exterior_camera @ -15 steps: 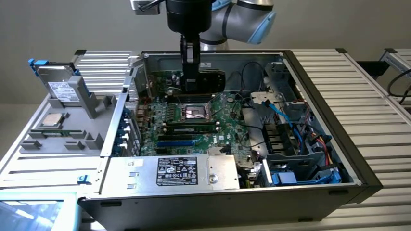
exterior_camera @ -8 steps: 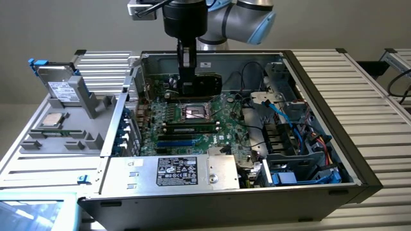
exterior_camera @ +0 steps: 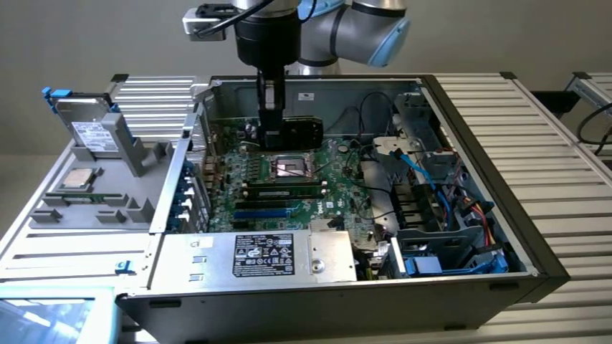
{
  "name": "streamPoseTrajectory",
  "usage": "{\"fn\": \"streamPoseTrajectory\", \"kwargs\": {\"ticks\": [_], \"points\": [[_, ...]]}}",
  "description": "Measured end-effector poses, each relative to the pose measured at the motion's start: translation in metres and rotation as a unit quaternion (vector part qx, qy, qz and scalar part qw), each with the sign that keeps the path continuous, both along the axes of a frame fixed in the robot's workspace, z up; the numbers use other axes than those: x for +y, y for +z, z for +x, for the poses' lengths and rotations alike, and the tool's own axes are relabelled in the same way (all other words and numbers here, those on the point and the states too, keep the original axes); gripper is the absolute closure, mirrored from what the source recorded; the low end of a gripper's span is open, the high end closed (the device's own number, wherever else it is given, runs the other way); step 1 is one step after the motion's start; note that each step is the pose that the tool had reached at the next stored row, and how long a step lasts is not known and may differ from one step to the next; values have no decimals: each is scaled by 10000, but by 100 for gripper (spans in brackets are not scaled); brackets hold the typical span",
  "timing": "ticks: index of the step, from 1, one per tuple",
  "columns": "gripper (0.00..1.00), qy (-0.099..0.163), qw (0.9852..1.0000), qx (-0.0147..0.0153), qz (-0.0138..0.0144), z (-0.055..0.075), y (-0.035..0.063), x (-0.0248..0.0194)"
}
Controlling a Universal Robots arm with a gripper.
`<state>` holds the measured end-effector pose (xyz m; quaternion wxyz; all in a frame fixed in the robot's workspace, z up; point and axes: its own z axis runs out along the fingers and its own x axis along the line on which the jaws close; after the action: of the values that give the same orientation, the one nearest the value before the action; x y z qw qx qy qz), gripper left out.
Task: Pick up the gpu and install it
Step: 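Insert the gpu into the slot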
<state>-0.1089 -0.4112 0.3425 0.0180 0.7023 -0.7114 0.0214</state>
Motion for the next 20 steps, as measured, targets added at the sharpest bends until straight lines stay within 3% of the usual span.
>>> {"fn": "streamPoseTrajectory", "kwargs": {"ticks": [6,9,11,14,18,20], "points": [[71,28,10000,2,1,0,-111,-90],[71,28,10000,3,-46,0,-142,-92],[71,28,10000,25,-56,0,-163,-92],[71,28,9999,98,-60,0,-193,-101],[71,28,9999,100,-63,-1,-264,-134],[71,28,9999,100,-61,-2,-302,-180]]}}
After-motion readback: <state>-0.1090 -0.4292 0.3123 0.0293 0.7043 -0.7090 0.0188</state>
